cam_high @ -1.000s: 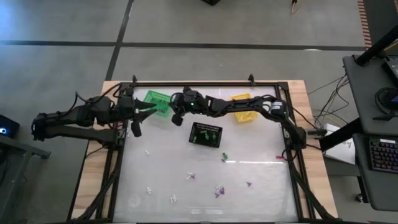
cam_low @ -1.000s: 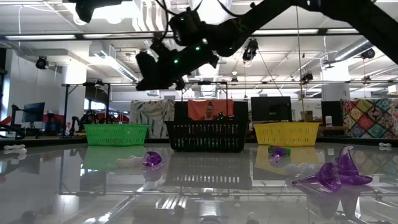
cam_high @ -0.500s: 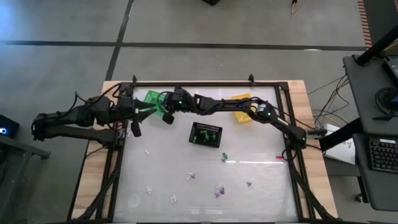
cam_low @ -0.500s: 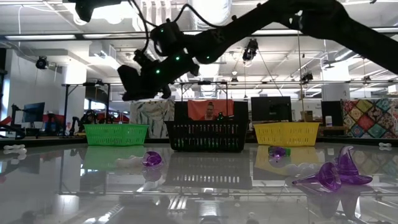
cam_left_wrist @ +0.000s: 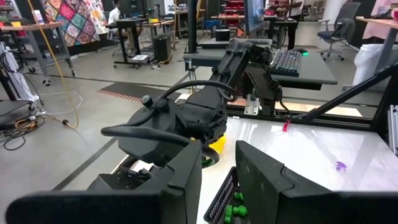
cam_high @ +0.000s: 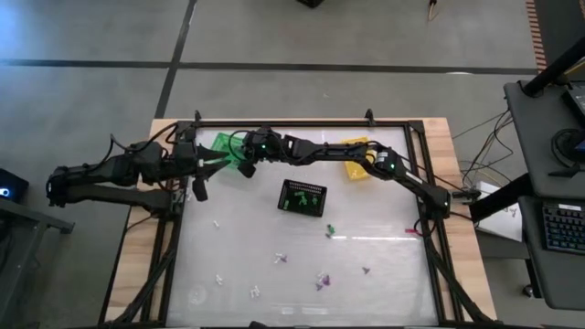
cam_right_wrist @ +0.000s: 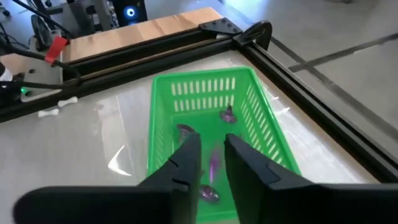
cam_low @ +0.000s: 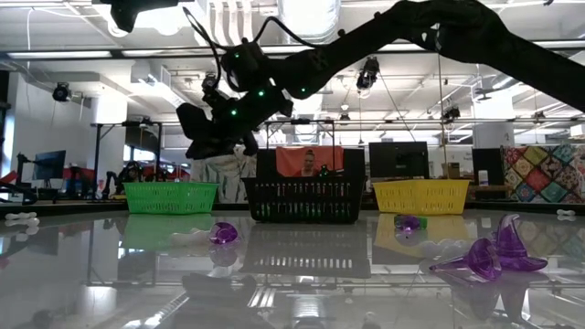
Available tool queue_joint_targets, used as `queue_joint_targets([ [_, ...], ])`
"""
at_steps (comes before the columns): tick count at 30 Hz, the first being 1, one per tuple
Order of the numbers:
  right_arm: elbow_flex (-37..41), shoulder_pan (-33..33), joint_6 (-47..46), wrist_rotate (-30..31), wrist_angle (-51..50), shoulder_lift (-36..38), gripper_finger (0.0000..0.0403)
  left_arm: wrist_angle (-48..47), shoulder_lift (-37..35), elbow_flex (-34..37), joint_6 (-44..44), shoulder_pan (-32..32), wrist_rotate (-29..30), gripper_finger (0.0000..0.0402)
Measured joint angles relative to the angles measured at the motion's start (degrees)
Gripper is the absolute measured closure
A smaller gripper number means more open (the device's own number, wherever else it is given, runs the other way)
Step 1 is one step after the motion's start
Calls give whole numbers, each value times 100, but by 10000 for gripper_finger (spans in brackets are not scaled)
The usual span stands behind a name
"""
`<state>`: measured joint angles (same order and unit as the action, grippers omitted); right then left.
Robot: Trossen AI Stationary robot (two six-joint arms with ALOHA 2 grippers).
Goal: Sort Halloween decoration
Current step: Put the purple witch hat toy into the green bin, then put the white bone toy into the yellow bin
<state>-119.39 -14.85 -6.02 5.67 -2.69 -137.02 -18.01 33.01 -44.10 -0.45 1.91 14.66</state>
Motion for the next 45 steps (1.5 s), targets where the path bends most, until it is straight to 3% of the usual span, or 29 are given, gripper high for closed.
queue_joint_targets([
  [10,-24,4,52,-294,-397,159,274,-24,13,0,-66,0,-2,320],
  [22,389,531,308,-269,-2463,1320,294,-1264,505,0,-1280,-4,-109,320],
  [25,808,700,272,-268,-2590,1756,303,-1511,810,-4,-1498,-4,-525,320],
  [29,1783,925,52,-258,-2432,2472,311,-1907,1228,-55,-1726,-4,-1513,320],
  [34,3044,1251,-243,-56,-1772,3420,317,-3076,1864,-85,-1559,-124,-2657,320],
  [38,3841,1519,-471,279,-1266,4013,314,-4129,2537,-71,-1491,-359,-2739,320],
  [45,4584,1800,-492,707,-675,4630,312,-4349,3713,-44,-1241,-877,-2664,321],
])
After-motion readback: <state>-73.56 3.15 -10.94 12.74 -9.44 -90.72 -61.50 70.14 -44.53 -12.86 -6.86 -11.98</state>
